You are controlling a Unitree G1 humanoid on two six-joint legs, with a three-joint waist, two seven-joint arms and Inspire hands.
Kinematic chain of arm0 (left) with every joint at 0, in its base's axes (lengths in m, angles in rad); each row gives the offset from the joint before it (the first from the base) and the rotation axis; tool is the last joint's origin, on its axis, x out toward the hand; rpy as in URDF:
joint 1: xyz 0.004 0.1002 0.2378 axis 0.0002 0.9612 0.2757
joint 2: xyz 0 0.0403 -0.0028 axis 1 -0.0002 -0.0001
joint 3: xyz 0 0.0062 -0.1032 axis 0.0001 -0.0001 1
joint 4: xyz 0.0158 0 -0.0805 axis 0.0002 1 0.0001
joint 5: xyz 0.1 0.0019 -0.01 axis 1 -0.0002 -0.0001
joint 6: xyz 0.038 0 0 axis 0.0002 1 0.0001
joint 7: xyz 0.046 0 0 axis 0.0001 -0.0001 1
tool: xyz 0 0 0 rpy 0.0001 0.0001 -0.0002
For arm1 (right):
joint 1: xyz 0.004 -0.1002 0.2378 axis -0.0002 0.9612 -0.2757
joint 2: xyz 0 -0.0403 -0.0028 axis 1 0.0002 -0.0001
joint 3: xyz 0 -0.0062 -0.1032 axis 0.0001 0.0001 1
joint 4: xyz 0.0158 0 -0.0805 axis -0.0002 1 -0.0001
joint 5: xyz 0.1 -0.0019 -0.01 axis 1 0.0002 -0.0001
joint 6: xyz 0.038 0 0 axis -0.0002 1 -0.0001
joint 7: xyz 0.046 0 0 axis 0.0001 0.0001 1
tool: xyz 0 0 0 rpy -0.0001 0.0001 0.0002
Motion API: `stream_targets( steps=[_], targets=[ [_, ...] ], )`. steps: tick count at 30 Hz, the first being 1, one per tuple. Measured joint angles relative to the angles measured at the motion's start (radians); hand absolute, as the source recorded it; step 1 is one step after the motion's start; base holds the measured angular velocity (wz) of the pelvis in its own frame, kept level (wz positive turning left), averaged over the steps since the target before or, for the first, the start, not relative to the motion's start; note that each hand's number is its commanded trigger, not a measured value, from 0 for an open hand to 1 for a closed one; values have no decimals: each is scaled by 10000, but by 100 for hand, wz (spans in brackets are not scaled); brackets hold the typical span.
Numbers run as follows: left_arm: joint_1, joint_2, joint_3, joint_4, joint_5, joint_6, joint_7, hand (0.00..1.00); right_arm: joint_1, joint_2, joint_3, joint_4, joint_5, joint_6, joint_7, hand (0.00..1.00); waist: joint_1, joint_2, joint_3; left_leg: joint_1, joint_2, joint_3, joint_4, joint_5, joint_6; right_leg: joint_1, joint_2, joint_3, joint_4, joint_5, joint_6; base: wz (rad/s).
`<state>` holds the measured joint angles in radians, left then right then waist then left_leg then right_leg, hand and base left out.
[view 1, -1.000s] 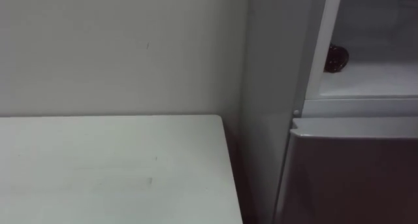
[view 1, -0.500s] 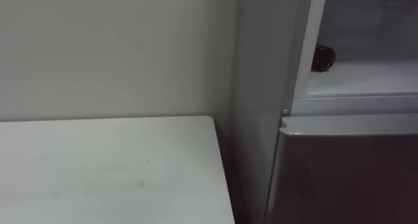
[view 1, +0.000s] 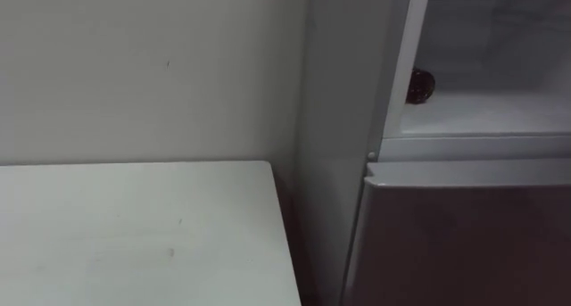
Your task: Put the bottle in the upper fridge
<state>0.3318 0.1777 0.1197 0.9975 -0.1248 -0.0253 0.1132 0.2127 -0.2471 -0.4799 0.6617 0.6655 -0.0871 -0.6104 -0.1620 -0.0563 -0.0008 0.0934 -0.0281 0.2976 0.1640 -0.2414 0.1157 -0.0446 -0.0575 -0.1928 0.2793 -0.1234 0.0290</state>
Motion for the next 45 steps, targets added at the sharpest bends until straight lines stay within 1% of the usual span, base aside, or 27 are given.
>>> stream_targets(
  steps=[1, 2, 3, 4, 5, 6, 7, 8, 9, 10, 11, 12, 13, 15, 18, 20, 21, 22, 25, 27, 30, 35, 39, 43, 45],
  targets=[
    [23, -3, -4, -27, 2, 0, 20, 0, -3, -71, -216, -398, -1, -18, -224, 0, -33, -12, 16, -15, 1, 0, 1, -2, -2, -3, -3, -32, -14, -3, -2, 0],
    [2, -3, -1, -50, 1, 0, 22, 0, -5, -232, -248, -702, -4, -89, -408, 0, -41, -75, -4, -20, 1, 0, 1, -3, -4, -2, 1, -27, -28, -3, -2, 0],
    [-21, -2, 0, -50, 0, 0, 27, 0, -11, -319, -246, -824, -5, -105, -513, 0, -37, -76, 2, -21, 1, 0, 1, -5, -5, -2, 2, -26, -30, -3, -2, 0],
    [-88, -2, 2, -50, -6, 0, 39, 0, -29, -481, -247, -1015, -6, -150, -679, 0, -17, -130, -7, -18, 0, 2, -1, -6, -5, -10, 1, -35, -21, -3, -1, 0],
    [-129, -2, 2, -84, -5, 0, 46, 0, -27, -576, -247, -1337, -27, -156, -868, 0, 14, -118, 14, -20, 1, 11, -3, -6, -6, -82, 3, -22, -13, -5, 1, 0],
    [-122, -2, 1, -135, -1, 1, 45, 0, -43, -598, -252, -1533, -49, -164, -969, 0, 26, -184, -15, -18, 1, 26, -9, -5, -6, -91, 6, -9, -10, -5, 1, -4],
    [-126, -3, 1, -191, 56, 1, 44, 0, -69, -604, -326, -1938, -177, -165, -1151, 0, 14, -188, -6, -21, 0, 33, -16, -4, -6, -96, 12, -1, -24, -5, 1, -3],
    [-126, -4, 0, -209, 92, 1, 39, 0, -85, -605, -465, -2354, -476, -168, -1363, 0, 33, -198, -13, -22, 0, 33, -20, -4, -5, -90, 19, 11, -34, -4, 0, 0],
    [-120, -1, 2, -213, 92, 1, 39, 0, -91, -616, -535, -2552, -544, -196, -1481, 0, 36, -170, 3, -23, 1, 33, -22, -5, -5, -86, 24, 18, -51, -3, 0, 0],
    [-91, 14, 2, -204, 90, 3, 39, 0, -142, -708, -553, -2800, -734, -236, -1760, 0, 35, -168, 5, -22, 1, 33, -27, -5, -5, -85, 28, 20, -53, -2, 0, 0],
    [-80, 22, 0, -190, 91, 21, 40, 0, -177, -811, -551, -3064, -869, -247, -2004, 0, 78, -198, -14, -20, 1, 33, -41, -5, -5, -83, 30, 14, -43, -2, 0, 0],
    [-80, 22, -4, -173, 91, 29, 40, 0, -189, -836, -550, -3274, -870, -248, -2139, 0, 91, -198, -14, -20, 1, 33, -46, -5, -5, -76, 33, 18, -44, -2, 0, 0],
    [-70, 29, -7, -111, 89, 31, 40, 0, -276, -851, -551, -3593, -991, -288, -2348, 0, 86, -166, 3, -22, 1, 34, -47, -5, -5, -68, 34, -1, -60, -1, 0, 0],
    [-85, 32, -20, -30, 93, 40, 40, 0, -482, -890, -551, -3825, -1422, -299, -2463, 0, 41, -186, -13, -14, 2, 22, -48, -5, -5, -66, 36, 3, -68, -2, 0, 0],
    [-71, 35, -26, -37, 99, 40, 44, 0, -602, -960, -555, -4921, -2084, -293, -2517, 0, 39, -154, 1, -19, 2, 29, -55, -5, -5, -100, 42, 29, -63, -2, 1, 0],
    [-68, 41, -35, -16, 99, 38, 44, 0, -774, -1173, -553, -5660, -2651, -297, -2566, 0, 44, -150, 1, -28, 3, 32, -57, -6, -6, -121, 42, 40, -48, -2, 1, 0],
    [-95, 44, -35, 44, 99, 35, 42, 0, -857, -1212, -553, -5829, -2772, -297, -2590, 0, 42, -155, -2, -28, 3, 32, -59, -5, -6, -122, 43, 41, -38, -2, 1, 0],
    [-119, 44, -37, 149, 99, 35, 38, 0, -992, -1222, -563, -5945, -2748, -227, -2665, 0, 47, -148, -1, -27, 3, 42, -63, -5, -7, -121, 44, 45, -32, -3, 1, 0],
    [-101, 30, -21, 327, 98, 39, 34, 0, -932, -1216, -495, -6470, -2783, -43, -2716, 0, 85, -67, 15, -34, -1, 97, -101, 3, -11, -138, 39, 42, 4, -3, 2, -5],
    [-105, 25, 1, 473, 103, 39, 41, 0, -932, -1216, -494, -6621, -2784, 45, -2744, 0, 126, -24, 9, -32, -2, 117, -112, 3, -10, -183, 37, 16, 11, -5, 3, -5],
    [-81, -15, 25, 624, 205, 39, 62, 0, -933, -1216, -494, -6800, -2832, 206, -2842, 0, 266, 13, 12, -66, -4, 225, -120, 3, -10, -286, 17, -61, 137, -16, 0, -11],
    [-78, -33, 69, 1064, 304, 40, 49, 0, -933, -1216, -375, -7142, -3212, 550, -2864, 0, 327, 10, 14, -70, -69, 286, -83, 8, -7, -476, -93, -78, 506, -176, -25, -3],
    [-106, -36, 293, 1217, 347, 23, 46, 0, -933, -1217, -27, -7349, -3213, 617, -2869, 0, 313, 2, 19, -29, -68, 285, -82, 17, -24, -450, -97, -91, 532, -190, -45, 0],
    [-67, -39, 355, 1208, 286, -24, 62, 0, -933, -1217, 212, -7624, -3215, 891, -2848, 0, 317, -47, 48, 16, -81, 343, -81, 21, -40, -563, -123, -56, 713, -248, -75, -3],
    [-62, -35, 355, 1212, 287, -77, 63, 0, -932, -1217, 323, -7699, -3215, 900, -2848, 0, 291, -66, 59, 11, -83, 344, -72, 28, -50, -582, -126, -52, 748, -273, -95, 0]
  ],
)
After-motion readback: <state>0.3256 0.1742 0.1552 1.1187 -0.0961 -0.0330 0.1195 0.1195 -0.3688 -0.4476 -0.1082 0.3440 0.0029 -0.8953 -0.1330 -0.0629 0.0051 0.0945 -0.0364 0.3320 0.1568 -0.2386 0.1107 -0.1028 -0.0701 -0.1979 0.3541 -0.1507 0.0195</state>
